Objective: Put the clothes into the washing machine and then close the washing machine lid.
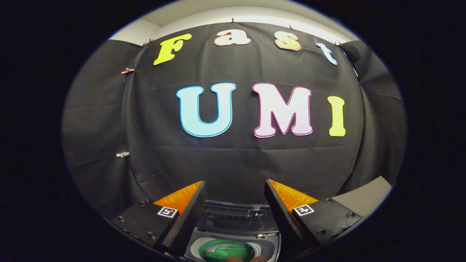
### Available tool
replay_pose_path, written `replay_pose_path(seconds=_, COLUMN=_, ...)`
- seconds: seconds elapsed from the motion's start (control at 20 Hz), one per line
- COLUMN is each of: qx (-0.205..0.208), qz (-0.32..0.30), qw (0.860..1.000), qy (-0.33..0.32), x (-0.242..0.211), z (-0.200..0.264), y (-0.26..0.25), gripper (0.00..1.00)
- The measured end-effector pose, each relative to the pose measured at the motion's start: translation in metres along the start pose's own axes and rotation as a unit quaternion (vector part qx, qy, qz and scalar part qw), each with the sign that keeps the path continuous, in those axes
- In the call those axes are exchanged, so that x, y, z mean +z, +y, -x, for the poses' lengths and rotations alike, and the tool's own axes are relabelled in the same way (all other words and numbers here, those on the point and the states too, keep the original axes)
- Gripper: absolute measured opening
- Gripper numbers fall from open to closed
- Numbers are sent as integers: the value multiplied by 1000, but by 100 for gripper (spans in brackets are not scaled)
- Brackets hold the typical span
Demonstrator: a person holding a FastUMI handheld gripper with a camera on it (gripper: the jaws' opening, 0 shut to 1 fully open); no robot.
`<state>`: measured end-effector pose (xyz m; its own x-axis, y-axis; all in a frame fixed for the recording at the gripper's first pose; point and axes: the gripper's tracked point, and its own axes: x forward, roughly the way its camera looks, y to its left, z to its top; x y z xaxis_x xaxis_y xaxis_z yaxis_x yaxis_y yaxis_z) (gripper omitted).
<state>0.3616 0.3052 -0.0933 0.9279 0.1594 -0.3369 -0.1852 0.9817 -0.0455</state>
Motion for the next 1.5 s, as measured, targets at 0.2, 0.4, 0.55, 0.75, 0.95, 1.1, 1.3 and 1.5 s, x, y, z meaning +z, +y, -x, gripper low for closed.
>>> replay_pose_path(seconds=0.2, qx=-18, qz=-4, qw=1000, qy=24, x=-7, z=-34, y=-13, gripper=100)
replay_pose_path(seconds=0.4, qx=-29, qz=-17, qw=996, qy=81, x=-44, z=-69, y=-20, gripper=100)
replay_pose_path(seconds=0.55, qx=-37, qz=-14, qw=993, qy=114, x=-72, z=-86, y=-26, gripper=100)
replay_pose_path(seconds=0.75, qx=-43, qz=-34, qw=985, qy=166, x=-113, z=-94, y=-33, gripper=100)
replay_pose_path(seconds=0.95, qx=-38, qz=-35, qw=985, qy=162, x=-114, z=-95, y=-35, gripper=100)
replay_pose_path(seconds=1.1, qx=-35, qz=-33, qw=986, qy=159, x=-112, z=-88, y=-27, gripper=100)
replay_pose_path(seconds=1.3, qx=-27, qz=-31, qw=988, qy=149, x=-113, z=-85, y=-27, gripper=100)
replay_pose_path(seconds=1.5, qx=-24, qz=-33, qw=988, qy=148, x=-115, z=-85, y=-27, gripper=100)
